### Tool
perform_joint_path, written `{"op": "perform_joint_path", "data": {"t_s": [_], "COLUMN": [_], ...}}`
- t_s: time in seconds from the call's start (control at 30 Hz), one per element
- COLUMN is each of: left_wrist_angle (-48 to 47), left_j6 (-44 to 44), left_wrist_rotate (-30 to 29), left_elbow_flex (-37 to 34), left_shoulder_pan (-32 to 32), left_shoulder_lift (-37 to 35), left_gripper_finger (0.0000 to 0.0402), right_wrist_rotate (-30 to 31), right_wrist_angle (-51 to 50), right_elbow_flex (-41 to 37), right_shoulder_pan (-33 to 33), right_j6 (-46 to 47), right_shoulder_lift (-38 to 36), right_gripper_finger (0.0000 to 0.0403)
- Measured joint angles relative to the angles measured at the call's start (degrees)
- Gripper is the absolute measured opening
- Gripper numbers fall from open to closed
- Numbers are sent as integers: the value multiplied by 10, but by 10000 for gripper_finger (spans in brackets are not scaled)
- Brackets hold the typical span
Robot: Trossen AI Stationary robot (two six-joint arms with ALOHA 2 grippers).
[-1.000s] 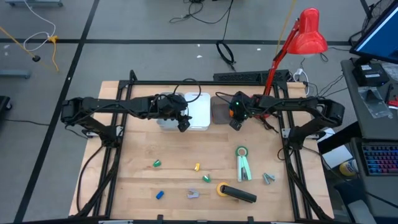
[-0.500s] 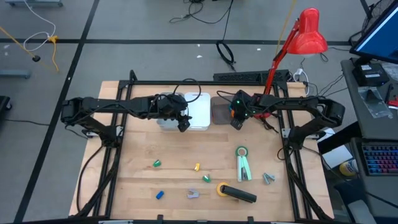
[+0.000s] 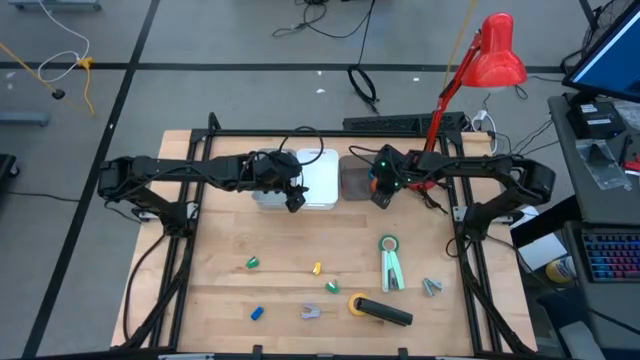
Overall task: Pick and place Stapler, Stapler remover, tape
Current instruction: Put the orange tape into the black bin, then put the blue stapler into the grey bin
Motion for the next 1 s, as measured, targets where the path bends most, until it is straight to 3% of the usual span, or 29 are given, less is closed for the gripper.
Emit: {"op": "perform_joint_path", "data": {"t_s": [0.43, 0.73, 1.0], "left_wrist_angle": [0, 0, 0], "left_j6": [1, 0, 3], "left_wrist_rotate": [0, 0, 0], "left_elbow_flex": [0, 0, 0], "left_shoulder_pan": [0, -1, -1], "left_shoulder_lift": [0, 0, 0], "left_gripper_finger": [257, 257, 258], "right_wrist_rotate": [-4, -134, -149], "right_wrist_angle": [-4, -33, -117], "right_elbow_flex": [0, 0, 0], "right_shoulder_pan": [5, 37, 118], "right_j6": [10, 76, 120], "right_shoulder_lift": [-125, -219, -238], "right_gripper_finger": [140, 141, 140]}}
